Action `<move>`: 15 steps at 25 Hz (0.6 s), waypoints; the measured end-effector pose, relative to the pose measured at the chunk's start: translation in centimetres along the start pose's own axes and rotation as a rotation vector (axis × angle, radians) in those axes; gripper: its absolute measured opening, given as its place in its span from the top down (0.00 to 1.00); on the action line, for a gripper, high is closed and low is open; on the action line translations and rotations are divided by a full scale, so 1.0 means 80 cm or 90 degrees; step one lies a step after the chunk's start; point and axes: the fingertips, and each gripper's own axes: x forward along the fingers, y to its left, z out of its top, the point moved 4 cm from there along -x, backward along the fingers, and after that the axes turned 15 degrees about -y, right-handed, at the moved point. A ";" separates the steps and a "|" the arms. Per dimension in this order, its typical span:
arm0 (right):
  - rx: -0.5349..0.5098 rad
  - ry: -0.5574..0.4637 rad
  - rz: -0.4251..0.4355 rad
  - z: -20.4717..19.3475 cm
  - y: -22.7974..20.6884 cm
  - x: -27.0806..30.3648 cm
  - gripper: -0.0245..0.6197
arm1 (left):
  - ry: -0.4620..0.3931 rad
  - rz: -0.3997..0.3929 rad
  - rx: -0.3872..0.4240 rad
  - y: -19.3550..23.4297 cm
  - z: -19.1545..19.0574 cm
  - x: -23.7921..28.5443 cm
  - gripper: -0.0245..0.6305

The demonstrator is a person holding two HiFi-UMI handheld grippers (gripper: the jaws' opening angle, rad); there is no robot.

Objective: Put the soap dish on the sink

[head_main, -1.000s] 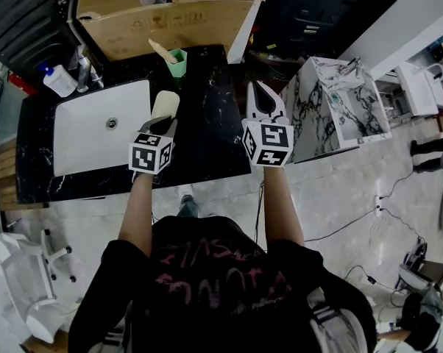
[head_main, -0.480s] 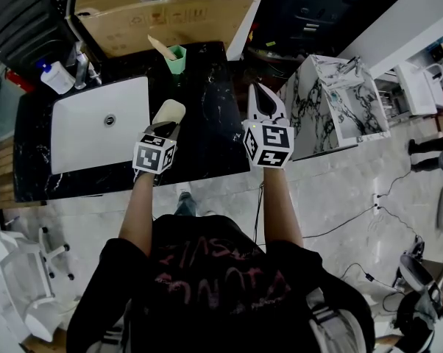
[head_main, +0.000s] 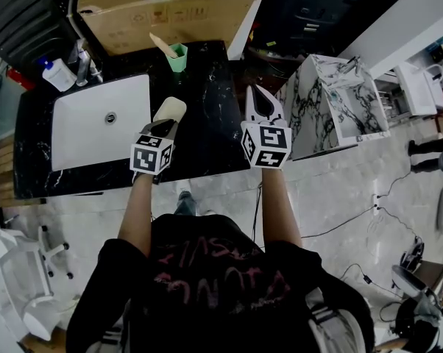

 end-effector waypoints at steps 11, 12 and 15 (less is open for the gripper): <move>0.002 -0.007 0.008 0.010 0.007 -0.026 0.94 | -0.094 0.040 0.025 -0.001 0.056 -0.037 0.93; 0.002 -0.008 0.009 0.011 0.008 -0.028 0.94 | -0.106 0.044 0.029 -0.001 0.063 -0.042 0.94; 0.002 -0.010 0.012 0.014 0.010 -0.036 0.94 | -0.140 0.059 0.039 -0.002 0.085 -0.056 0.94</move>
